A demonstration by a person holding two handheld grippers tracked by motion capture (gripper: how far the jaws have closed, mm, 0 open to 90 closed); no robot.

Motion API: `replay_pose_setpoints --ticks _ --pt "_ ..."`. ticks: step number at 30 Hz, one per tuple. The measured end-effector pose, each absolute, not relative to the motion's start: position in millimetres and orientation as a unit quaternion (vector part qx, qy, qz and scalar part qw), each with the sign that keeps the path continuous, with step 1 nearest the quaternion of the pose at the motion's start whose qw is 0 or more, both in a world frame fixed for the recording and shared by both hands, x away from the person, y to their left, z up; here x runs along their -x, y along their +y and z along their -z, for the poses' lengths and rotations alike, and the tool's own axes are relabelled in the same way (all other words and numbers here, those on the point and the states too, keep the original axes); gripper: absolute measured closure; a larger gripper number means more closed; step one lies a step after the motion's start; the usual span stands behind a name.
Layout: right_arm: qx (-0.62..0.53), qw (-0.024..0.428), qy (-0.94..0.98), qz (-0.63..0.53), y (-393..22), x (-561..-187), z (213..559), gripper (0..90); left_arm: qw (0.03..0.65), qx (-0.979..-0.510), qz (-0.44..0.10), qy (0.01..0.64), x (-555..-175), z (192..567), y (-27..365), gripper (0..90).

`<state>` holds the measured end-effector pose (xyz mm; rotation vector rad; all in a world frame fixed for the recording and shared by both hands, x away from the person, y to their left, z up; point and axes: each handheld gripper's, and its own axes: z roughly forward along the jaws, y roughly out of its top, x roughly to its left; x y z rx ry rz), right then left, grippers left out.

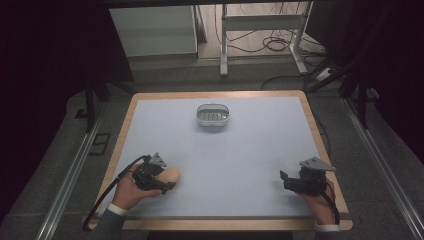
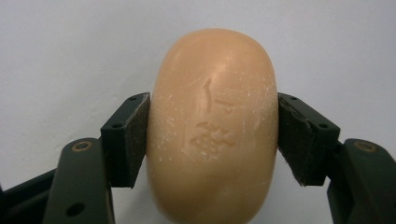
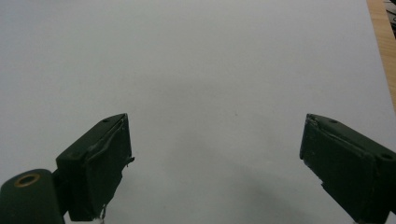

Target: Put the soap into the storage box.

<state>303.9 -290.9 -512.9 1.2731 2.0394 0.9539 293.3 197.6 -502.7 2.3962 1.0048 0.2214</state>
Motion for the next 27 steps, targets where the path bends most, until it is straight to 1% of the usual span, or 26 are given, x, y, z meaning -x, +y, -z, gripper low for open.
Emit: replay_pose_setpoints --ticks 8,27 --pt "-0.474 0.274 0.758 -0.354 -290.8 -303.8 513.2 8.8 0.273 -0.886 -0.09 0.364 -295.7 492.4 195.5 31.9" --pt "-0.473 0.273 0.759 -0.355 -291.7 -304.2 514.1 8.8 0.284 -0.883 -0.095 0.361 -306.0 481.3 191.2 31.9"
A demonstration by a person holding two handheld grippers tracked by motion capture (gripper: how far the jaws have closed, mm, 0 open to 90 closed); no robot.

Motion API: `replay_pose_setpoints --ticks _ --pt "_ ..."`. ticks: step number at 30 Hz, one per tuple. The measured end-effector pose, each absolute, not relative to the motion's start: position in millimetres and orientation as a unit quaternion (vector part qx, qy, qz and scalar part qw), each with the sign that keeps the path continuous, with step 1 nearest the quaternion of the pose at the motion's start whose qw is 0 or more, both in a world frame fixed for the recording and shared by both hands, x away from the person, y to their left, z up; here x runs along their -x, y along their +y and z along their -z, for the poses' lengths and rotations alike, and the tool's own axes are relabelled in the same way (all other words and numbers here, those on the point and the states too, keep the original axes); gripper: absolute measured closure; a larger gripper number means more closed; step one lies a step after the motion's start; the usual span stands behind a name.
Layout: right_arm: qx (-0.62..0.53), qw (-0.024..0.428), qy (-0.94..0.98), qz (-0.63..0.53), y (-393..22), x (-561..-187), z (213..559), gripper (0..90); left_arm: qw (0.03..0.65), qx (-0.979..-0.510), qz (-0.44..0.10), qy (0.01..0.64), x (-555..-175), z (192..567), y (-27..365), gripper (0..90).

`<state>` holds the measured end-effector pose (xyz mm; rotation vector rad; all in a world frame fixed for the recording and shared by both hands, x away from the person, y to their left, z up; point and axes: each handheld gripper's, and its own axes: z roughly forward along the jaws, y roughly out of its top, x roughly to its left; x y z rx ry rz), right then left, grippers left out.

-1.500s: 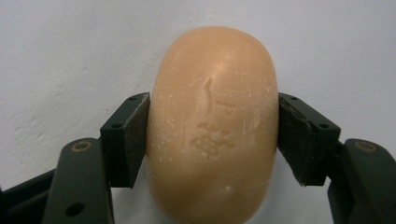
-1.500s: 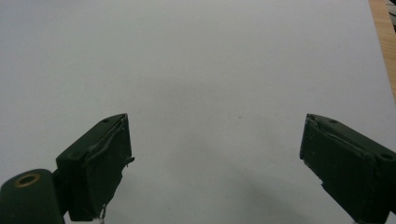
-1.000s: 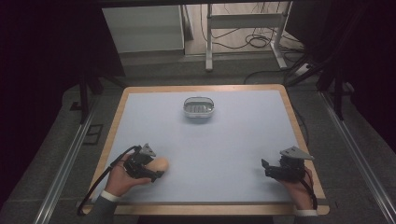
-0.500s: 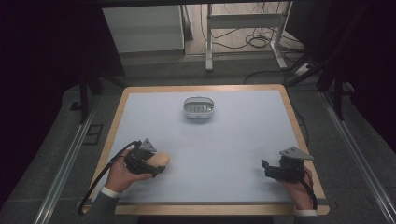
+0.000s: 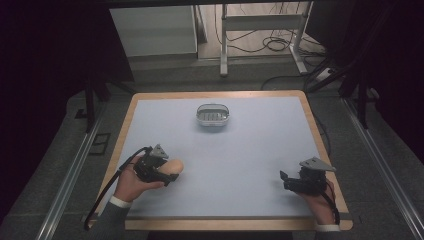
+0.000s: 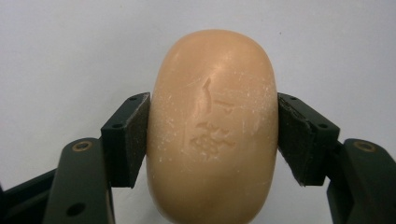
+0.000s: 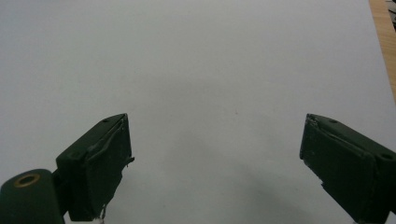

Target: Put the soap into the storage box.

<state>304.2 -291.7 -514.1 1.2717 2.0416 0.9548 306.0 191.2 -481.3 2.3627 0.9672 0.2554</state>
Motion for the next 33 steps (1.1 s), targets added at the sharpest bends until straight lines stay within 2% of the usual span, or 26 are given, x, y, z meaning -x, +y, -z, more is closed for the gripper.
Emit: replay_pose_setpoints --ticks 33 --pt "-0.476 0.273 0.758 -0.353 -293.3 -305.3 515.4 8.8 0.3 -0.873 -0.101 0.37 -327.6 468.8 189.4 32.1"
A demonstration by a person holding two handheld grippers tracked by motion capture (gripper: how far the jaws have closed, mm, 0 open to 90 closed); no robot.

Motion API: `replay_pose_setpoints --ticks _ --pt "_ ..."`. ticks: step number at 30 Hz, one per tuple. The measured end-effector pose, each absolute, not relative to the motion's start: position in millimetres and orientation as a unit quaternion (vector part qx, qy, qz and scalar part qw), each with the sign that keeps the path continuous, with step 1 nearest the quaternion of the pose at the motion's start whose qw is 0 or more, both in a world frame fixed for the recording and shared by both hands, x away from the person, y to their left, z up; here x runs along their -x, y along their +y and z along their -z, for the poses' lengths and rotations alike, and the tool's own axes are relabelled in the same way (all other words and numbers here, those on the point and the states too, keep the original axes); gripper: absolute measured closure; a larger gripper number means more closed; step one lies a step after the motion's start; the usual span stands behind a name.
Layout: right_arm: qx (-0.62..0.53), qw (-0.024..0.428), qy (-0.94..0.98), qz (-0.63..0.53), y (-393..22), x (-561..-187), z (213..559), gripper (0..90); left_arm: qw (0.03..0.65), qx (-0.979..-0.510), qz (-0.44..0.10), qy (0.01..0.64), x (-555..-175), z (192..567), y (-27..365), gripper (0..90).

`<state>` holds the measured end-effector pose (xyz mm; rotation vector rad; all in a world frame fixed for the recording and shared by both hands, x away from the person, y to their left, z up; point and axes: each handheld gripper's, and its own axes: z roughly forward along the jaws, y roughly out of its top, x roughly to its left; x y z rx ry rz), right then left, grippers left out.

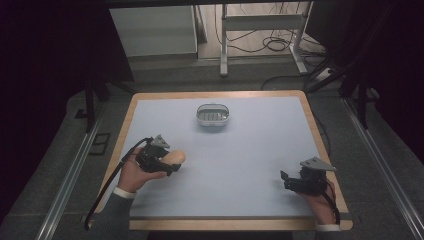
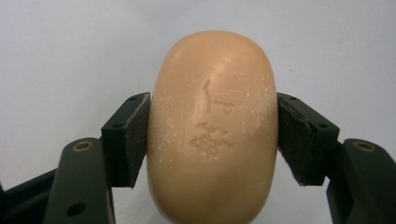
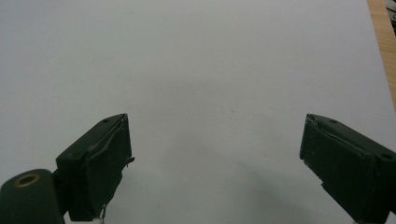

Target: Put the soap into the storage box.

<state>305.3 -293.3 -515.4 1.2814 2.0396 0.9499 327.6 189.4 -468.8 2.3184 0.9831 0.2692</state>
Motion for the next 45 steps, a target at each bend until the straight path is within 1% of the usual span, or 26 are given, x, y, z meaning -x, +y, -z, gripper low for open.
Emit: replay_pose_setpoints --ticks 22,45 --pt "-0.476 0.272 0.759 -0.352 -293.1 -306.1 516.8 8.8 0.304 -0.868 -0.102 0.378 -342.4 465.1 191.4 32.2" --pt "-0.477 0.272 0.76 -0.347 -294.2 -307.1 518.2 8.8 0.304 -0.871 -0.104 0.371 -363.8 456.2 179.9 32.2"
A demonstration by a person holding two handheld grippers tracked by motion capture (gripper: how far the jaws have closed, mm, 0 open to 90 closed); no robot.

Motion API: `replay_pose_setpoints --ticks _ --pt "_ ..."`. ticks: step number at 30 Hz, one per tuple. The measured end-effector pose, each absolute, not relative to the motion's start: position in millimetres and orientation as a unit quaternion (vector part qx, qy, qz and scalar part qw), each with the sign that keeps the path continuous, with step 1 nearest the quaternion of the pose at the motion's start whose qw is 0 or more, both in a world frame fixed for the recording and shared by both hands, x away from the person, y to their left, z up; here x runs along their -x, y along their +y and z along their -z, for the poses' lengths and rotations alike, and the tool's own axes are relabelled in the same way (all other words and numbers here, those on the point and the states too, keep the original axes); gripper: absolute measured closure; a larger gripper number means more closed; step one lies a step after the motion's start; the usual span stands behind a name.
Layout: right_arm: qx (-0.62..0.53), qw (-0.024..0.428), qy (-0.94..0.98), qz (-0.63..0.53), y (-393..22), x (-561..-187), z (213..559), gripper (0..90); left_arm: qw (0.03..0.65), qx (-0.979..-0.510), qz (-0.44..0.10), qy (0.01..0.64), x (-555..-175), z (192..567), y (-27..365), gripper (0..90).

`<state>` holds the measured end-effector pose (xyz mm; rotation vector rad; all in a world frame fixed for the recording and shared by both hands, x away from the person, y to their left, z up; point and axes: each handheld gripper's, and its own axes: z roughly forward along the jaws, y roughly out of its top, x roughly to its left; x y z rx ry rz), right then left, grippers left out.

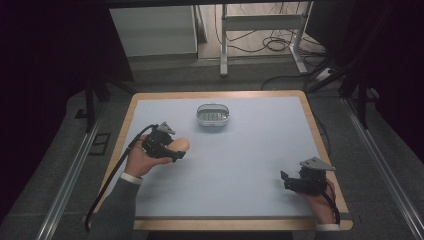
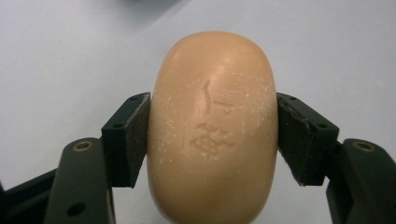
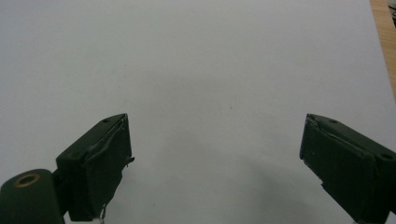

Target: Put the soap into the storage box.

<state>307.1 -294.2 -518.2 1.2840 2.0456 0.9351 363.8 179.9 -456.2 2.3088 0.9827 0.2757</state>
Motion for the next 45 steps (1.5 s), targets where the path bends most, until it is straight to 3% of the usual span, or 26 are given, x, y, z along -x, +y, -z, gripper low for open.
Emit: replay_pose_setpoints --ticks 45 --pt "-0.471 0.274 0.757 -0.36 -293.0 -305.4 514.4 8.8 0.302 -0.872 -0.108 0.37 -400.0 445.8 170.3 32.3"
